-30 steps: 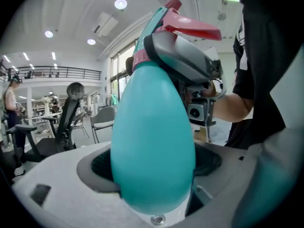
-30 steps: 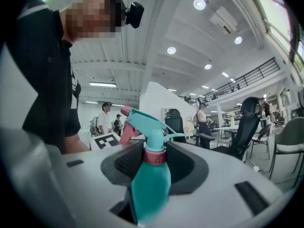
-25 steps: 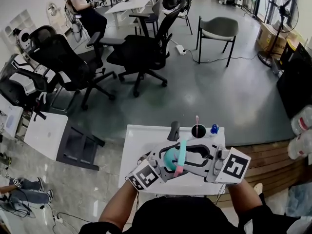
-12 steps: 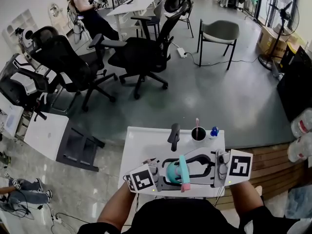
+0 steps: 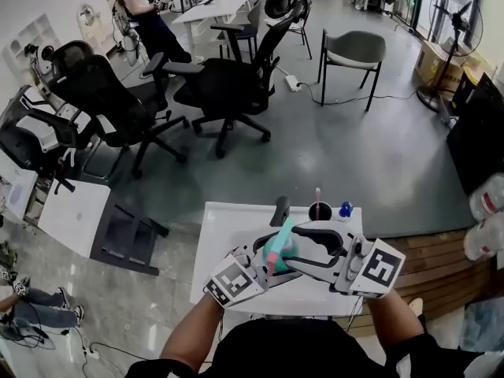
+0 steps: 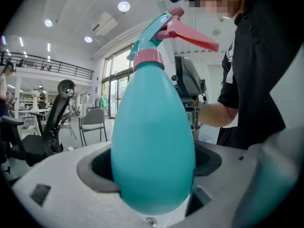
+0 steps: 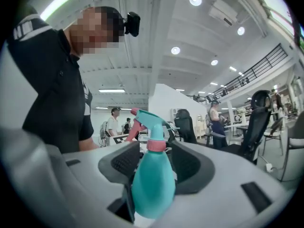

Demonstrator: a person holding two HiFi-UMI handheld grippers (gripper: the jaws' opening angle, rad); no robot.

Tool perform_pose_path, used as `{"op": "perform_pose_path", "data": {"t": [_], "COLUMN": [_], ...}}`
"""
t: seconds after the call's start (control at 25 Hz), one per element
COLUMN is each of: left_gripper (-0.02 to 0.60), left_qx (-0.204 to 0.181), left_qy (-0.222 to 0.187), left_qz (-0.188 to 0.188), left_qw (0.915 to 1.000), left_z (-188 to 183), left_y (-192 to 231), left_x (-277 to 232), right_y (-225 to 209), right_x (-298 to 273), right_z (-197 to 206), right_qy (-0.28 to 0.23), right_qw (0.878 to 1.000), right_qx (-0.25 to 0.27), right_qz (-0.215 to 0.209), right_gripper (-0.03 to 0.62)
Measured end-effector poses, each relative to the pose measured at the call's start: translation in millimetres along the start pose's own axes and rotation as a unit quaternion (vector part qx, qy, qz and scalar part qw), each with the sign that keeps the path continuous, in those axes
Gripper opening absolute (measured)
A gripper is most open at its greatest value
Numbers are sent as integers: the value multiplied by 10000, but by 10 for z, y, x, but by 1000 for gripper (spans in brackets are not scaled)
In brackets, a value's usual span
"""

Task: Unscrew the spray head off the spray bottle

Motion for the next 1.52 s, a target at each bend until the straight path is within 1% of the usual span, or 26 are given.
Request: {"op": "perform_pose_path", "data": {"t": [0.04,0.16,0.28,0.4,0.44,0.52,0.6,0.68,0.92,1.0,1.08,1.12,1.2,1.28,1.4,1.52], "left_gripper": [430,430,430,430,430,430,430,430,430,430,430,430,430,430,430,430], "left_qx": [18,61,-23,-156,-148,-80,-48,-42,-215,-228,-235,-264,-390,-511,-618,-628], "left_qy": [40,144,292,434,450,445,431,410,432,399,343,312,238,196,167,39], "left_qz": [-122,-468,-772,-972,-1017,-1093,-1118,-1079,-957,-841,-606,-427,48,454,874,1475], "left_qw": [9999,9988,9966,9942,9937,9930,9928,9933,9942,9954,9973,9983,9989,9975,9941,9871], "left_z": [4,24,42,57,61,69,80,86,62,46,24,18,28,36,34,-1], "left_y": [15,51,68,50,45,41,30,12,-1,-16,-45,-71,-153,-226,-287,-382], "left_x": [0,-16,-40,-80,-88,-91,-89,-84,-85,-84,-74,-69,-67,-66,-56,-26], "right_y": [-16,-73,-89,-78,-63,-23,10,25,8,4,5,8,31,62,134,200], "right_x": [-11,-16,-38,-66,-75,-91,-97,-91,-32,-5,22,36,63,86,88,108], "right_z": [27,99,136,169,172,171,169,164,145,127,99,84,56,37,-3,-31], "right_qy": [-11,-281,-379,-296,-267,-248,-265,-283,-290,-336,-381,-385,-307,-174,-54,-73], "right_qw": [9999,9981,9950,9929,9924,9912,9902,9904,9937,9950,9966,9976,9994,9996,9979,9941], "right_qx": [-24,-153,-300,-225,-164,-20,96,106,6,-41,-107,-119,-75,-26,-181,-166], "right_qz": [164,526,874,1133,1190,1304,1370,1352,1082,938,719,561,164,-212,-623,-1066], "right_gripper": [206,207,204,199,196,170,158,153,141,140,138,138,137,137,135,135]}}
Point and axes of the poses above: the fingertips, and each gripper's own axes: x backward along the fingers, y to its left, z out of its underside, the point moved 8 cm from there along x, backward along the fingers, and after that the axes turned 1 degree about -z, right-handed, at the moved point
